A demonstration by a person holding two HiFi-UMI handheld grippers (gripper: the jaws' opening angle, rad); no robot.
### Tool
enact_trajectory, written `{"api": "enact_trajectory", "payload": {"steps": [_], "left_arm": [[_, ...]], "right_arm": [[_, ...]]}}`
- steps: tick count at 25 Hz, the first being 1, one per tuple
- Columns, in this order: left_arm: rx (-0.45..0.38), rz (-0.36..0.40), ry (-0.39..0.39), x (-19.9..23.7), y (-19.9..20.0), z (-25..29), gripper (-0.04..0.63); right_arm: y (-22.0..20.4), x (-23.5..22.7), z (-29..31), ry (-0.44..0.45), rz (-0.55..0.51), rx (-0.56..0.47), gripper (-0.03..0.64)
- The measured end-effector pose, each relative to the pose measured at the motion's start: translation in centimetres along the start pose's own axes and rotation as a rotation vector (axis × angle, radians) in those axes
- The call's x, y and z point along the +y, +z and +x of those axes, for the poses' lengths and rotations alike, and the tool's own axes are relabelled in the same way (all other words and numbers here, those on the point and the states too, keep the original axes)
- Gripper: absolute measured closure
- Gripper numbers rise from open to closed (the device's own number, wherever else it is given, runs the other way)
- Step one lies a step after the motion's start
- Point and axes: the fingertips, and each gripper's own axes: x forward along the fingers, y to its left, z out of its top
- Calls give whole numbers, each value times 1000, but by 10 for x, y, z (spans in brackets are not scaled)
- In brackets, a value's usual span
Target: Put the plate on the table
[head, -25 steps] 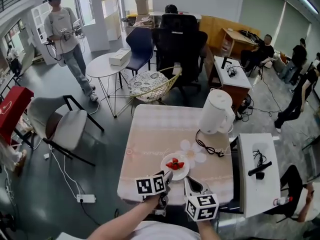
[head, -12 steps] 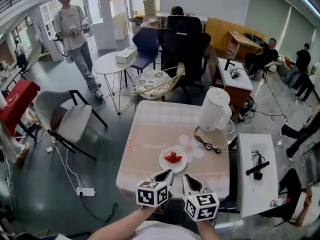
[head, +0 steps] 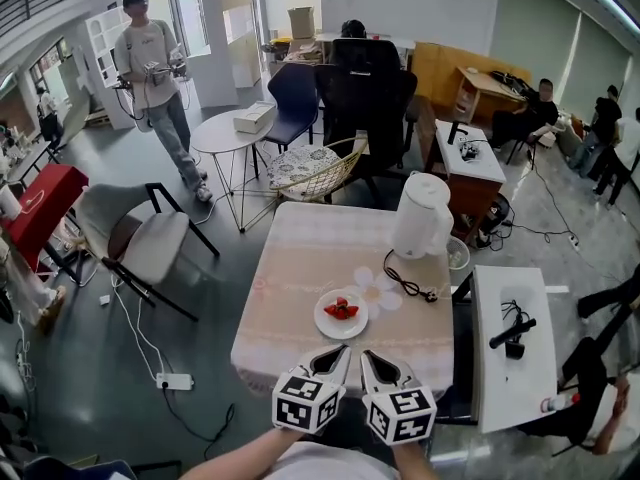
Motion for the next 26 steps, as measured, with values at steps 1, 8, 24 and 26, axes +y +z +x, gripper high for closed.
{"api": "enact_trajectory", "payload": {"steps": [1, 8, 24, 26], "left_arm": [[-3, 15, 2, -4, 0, -2, 589], [-21, 58, 25, -19, -3, -15, 589], [-33, 37, 67, -19, -10, -32, 589], [-34, 35, 70, -17, -10, -34, 589]], "right_arm": [[0, 2, -3, 7, -7, -3, 613], [-3, 10, -16, 40, -16, -26, 614], [-8, 25, -20, 85, -11, -33, 614], [-8, 26, -19, 88, -11, -35, 612]]}}
